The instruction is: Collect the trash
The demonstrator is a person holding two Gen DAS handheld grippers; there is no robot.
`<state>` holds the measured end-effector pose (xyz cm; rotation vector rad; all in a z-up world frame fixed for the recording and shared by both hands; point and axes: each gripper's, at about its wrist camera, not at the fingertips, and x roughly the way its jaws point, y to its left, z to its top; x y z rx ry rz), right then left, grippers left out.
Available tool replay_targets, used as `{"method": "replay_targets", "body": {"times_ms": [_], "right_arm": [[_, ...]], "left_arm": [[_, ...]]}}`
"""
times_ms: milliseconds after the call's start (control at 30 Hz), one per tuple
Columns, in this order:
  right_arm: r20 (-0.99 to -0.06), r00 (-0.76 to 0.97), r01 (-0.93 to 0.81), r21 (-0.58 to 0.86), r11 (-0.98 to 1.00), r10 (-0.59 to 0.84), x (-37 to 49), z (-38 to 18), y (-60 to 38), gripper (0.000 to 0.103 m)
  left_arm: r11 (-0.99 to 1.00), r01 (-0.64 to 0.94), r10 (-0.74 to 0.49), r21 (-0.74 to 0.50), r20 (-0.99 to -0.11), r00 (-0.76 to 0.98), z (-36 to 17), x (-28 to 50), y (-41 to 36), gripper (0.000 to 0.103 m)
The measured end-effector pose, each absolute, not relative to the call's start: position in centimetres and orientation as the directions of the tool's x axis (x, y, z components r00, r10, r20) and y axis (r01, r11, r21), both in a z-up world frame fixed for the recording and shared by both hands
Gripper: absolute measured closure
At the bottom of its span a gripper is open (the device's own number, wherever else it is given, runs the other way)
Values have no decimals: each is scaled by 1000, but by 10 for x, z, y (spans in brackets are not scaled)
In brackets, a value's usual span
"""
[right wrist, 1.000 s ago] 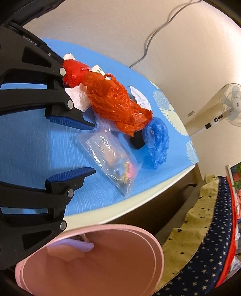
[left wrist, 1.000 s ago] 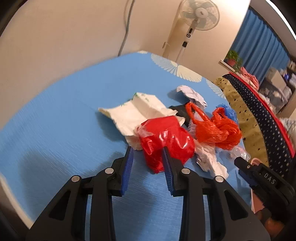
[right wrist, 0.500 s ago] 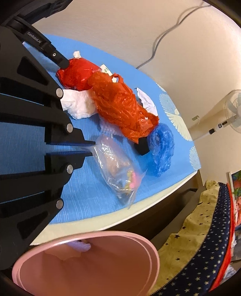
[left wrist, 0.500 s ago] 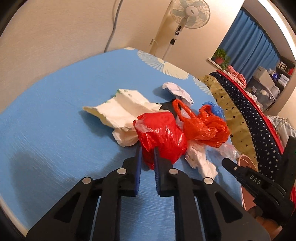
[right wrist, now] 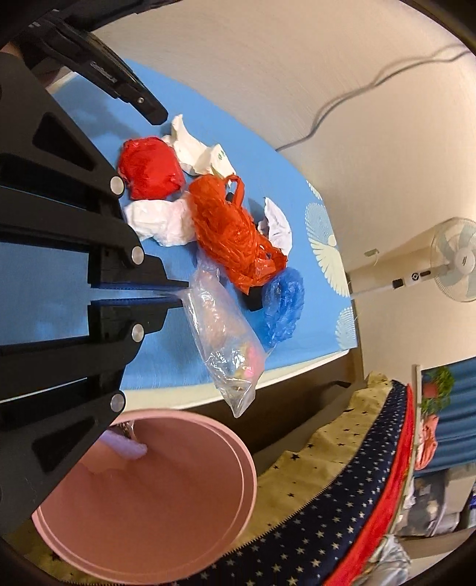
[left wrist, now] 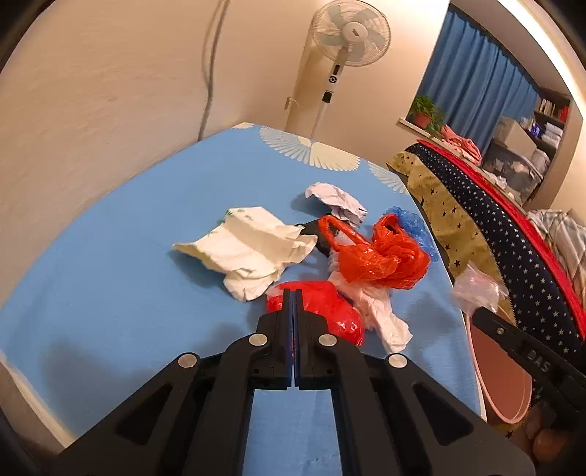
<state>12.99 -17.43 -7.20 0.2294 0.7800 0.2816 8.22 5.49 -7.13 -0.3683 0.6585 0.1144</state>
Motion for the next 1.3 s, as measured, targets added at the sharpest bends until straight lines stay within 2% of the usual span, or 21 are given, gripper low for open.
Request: {"method": "replay_targets", "body": {"times_ms": [67,133,167,200,267,367,467,567,733,767,800,833,900,1300], "right_arm": [[-654,683,-169,292,941,325,123,-69,-177,99],[-652,688,-168,284,944,319,116,-68,-182,99],[-652,688,-167,284,944,318,114,-67,-184,99],[-651,689,-168,285,944,319,111,-66,-187,99],[-648,693,-171,278,945,316,104,-64,-192,99],[-642,698,-175,277,945,317,95,-60,-200,99],[-637,701,-182,275,944,321,90,-57,-203,99],[-629,706,-196,267,944,324,85,-52,-204,99],[-622,708,-212,266,940,335,80,-47,-203,99],[-621,708,-216,263,940,336,80,-46,-202,99],[-620,708,-221,260,940,338,80,-45,-201,99],[-619,708,-224,259,940,339,79,-45,-200,99],[-617,709,-226,259,939,341,79,-43,-200,99],[-593,726,-249,244,937,347,71,-31,-198,103]], "left_arm": [[914,-241,-10,-326,-612,790,-73,77,62,103],[901,-258,-11,-348,-613,790,-76,78,70,92],[896,-265,-12,-357,-615,789,-78,78,73,77],[888,-270,-18,-372,-616,788,-80,79,75,67],[882,-266,-36,-390,-619,785,-84,82,75,66],[892,-244,-63,-381,-638,767,-88,88,64,52],[904,-256,-45,-342,-672,739,-97,92,56,52],[877,-253,-103,-408,-675,730,-106,95,57,50],[874,-227,-142,-430,-672,727,-111,97,52,50],[871,-222,-152,-439,-669,728,-111,97,52,55],[867,-208,-170,-453,-660,732,-111,96,52,68],[867,-201,-175,-456,-656,734,-110,95,51,72],[878,-185,-174,-442,-653,737,-106,93,48,88],[937,-161,-73,-310,-624,778,-75,72,43,91]]}}
